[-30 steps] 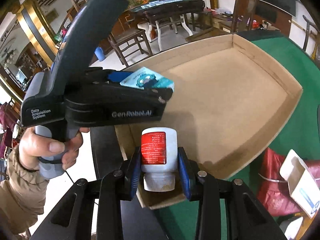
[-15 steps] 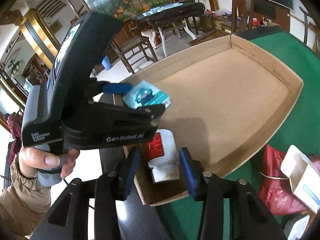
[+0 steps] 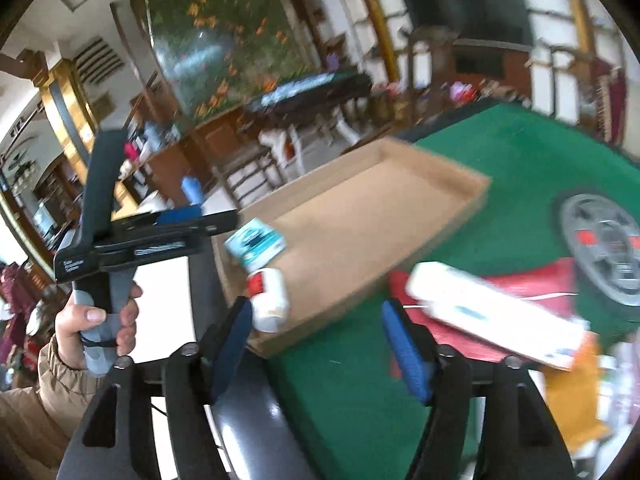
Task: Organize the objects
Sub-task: 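Move both grippers back over the cluttered table toward the remaining items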
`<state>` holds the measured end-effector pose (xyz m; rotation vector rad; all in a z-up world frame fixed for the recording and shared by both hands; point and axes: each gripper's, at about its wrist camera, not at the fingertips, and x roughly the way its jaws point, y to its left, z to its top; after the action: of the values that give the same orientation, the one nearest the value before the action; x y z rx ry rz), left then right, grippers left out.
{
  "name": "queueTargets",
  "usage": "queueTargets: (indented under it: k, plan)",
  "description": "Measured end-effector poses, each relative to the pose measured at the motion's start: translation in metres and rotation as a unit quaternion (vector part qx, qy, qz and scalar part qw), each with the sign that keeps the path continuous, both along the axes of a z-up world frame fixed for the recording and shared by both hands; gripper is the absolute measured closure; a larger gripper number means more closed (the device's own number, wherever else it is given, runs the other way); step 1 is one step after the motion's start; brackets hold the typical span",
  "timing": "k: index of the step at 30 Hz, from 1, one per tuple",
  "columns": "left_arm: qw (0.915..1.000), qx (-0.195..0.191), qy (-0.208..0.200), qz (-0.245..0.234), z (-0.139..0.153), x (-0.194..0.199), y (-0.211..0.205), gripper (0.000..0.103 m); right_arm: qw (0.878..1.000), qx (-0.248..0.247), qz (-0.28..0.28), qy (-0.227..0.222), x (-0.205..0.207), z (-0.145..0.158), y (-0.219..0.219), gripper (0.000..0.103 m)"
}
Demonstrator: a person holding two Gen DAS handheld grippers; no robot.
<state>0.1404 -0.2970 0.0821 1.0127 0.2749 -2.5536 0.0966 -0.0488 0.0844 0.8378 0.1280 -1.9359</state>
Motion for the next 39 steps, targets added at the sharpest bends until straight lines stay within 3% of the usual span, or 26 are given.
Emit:
queueTargets:
  k: [3, 6, 11, 16, 23, 27, 31, 35, 39]
  plan:
    - [0.9992, -0.007, 0.036, -0.019, 0.011, 0.007, 0.017, 0.023, 0.999, -0.018, -0.024, 0.026, -0.007, 0.007, 0.042, 0.008]
    - [0.9974, -0.028, 0.04, -0.053, 0.018, 0.004, 0.04, 0.022, 0.997, -0.03, -0.052, 0.042, -0.019, 0.009, 0.079, 0.0]
    - [0.9892, -0.027, 0.035, -0.14, 0.014, -0.012, 0.094, 0.021, 0.988, -0.091, -0.121, -0.019, -0.045, 0.013, 0.145, 0.0]
    - [0.9717, -0.021, 0.006, -0.235, 0.003, -0.043, 0.149, 0.021, 0.977, -0.131, -0.148, -0.076, -0.063, 0.012, 0.172, 0.0]
    - [0.9437, -0.096, -0.046, -0.313, -0.006, -0.084, 0.191, 0.021, 0.973, -0.126, -0.166, -0.1, -0.07, 0.003, 0.177, 0.0]
    - [0.9172, -0.155, -0.075, -0.359, -0.013, -0.098, 0.208, 0.021, 0.972, -0.126, -0.168, -0.102, -0.075, -0.003, 0.178, 0.0]
    - [0.8942, -0.178, -0.104, -0.397, -0.022, -0.112, 0.217, 0.021, 0.972, -0.125, -0.171, -0.103, -0.077, -0.006, 0.178, 0.0]
    - [0.8801, -0.193, -0.117, -0.417, -0.031, -0.123, 0.231, 0.021, 0.971, -0.119, -0.179, -0.107, -0.079, -0.008, 0.181, 0.0]
    - [0.8718, -0.182, -0.128, -0.436, -0.04, -0.134, 0.24, 0.021, 0.966, -0.126, -0.2, -0.108, -0.081, -0.007, 0.192, 0.0]
